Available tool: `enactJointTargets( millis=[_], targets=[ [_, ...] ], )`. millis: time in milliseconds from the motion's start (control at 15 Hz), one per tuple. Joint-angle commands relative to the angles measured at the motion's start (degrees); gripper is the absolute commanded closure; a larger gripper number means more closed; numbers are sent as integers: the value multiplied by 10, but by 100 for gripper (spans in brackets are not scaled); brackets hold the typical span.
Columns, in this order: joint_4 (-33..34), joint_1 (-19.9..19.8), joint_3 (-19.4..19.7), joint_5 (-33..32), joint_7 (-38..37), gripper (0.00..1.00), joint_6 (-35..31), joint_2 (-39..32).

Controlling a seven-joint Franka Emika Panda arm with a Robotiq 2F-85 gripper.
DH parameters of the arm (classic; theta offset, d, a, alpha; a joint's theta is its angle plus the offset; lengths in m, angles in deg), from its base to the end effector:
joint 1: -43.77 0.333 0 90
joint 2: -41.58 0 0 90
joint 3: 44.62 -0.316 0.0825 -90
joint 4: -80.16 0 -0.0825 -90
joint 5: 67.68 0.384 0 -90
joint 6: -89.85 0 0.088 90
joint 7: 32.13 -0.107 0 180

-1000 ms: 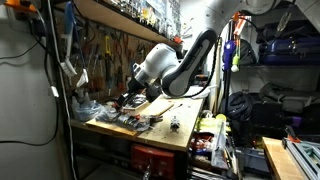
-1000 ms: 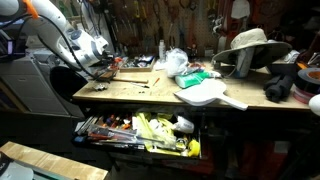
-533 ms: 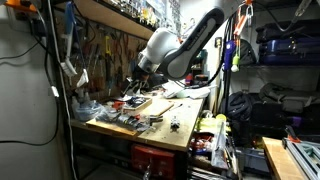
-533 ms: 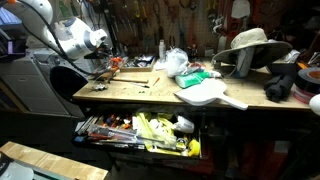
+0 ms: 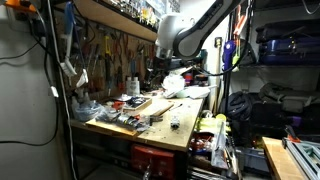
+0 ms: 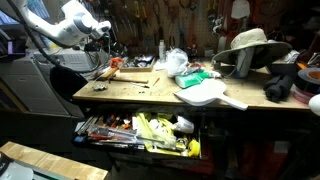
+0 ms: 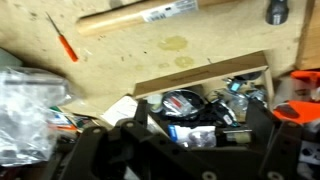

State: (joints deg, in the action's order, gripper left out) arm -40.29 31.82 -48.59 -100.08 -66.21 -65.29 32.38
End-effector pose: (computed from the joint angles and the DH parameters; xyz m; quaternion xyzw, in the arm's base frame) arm 0.5989 -0.0662 0.3878 0.9539 -0.1317 0.2450 0.1128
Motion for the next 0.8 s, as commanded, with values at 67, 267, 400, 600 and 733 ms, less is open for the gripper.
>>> enactJointTargets(
  millis=[67,267,400,600,733],
  targets=[
    [-27,36,71,13,-37,0,87,51],
    [-43,34,97,41,-16,0,95,61],
    [-63,30,107,78,13,0,92,72],
    [-105,29,114,132,61,0,98,106],
    [-131,27,117,161,94,0,125,136]
  ],
)
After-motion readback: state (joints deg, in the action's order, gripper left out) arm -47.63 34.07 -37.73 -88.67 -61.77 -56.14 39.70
